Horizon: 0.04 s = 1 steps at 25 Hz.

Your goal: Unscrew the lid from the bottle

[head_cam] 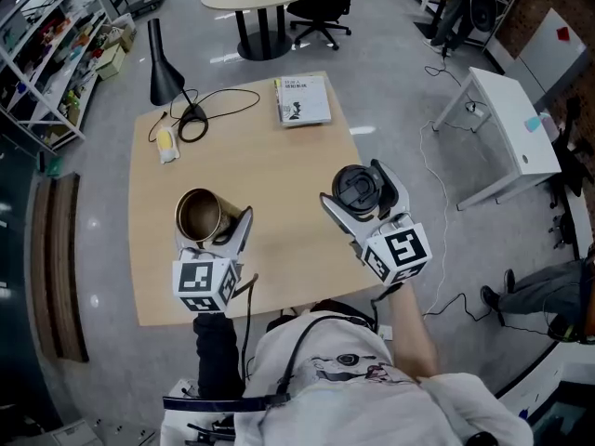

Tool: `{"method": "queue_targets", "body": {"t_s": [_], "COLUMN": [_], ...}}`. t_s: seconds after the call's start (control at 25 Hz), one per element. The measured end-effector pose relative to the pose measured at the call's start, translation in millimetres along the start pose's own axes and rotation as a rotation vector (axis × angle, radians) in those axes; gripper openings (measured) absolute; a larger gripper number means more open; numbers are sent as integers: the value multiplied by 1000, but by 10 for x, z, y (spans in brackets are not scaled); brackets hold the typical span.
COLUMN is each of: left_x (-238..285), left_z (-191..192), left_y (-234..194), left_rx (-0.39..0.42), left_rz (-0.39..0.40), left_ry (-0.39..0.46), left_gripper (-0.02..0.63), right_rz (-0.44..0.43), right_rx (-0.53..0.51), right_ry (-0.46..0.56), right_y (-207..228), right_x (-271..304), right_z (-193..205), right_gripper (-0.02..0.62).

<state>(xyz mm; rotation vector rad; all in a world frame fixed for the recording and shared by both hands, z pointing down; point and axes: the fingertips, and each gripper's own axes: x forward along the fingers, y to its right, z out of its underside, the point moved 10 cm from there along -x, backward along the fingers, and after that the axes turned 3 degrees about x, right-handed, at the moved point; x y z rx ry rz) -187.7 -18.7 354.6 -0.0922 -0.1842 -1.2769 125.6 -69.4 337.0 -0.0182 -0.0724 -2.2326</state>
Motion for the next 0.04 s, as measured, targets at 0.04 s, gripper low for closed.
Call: {"method": "queue_targets", "body": {"t_s": [0.04], "left_x": [8], "left_z": [2], "left_y": [-3], "left_rx": [1], "left_rz": [-1], "left_ry": [0], "left_gripper": [416], "right_rz": [-3], "right_rx": [2], "right_ry": [-1], "right_y": [4], "right_x": [11], "right_z": [3], "right_gripper": [492]}}
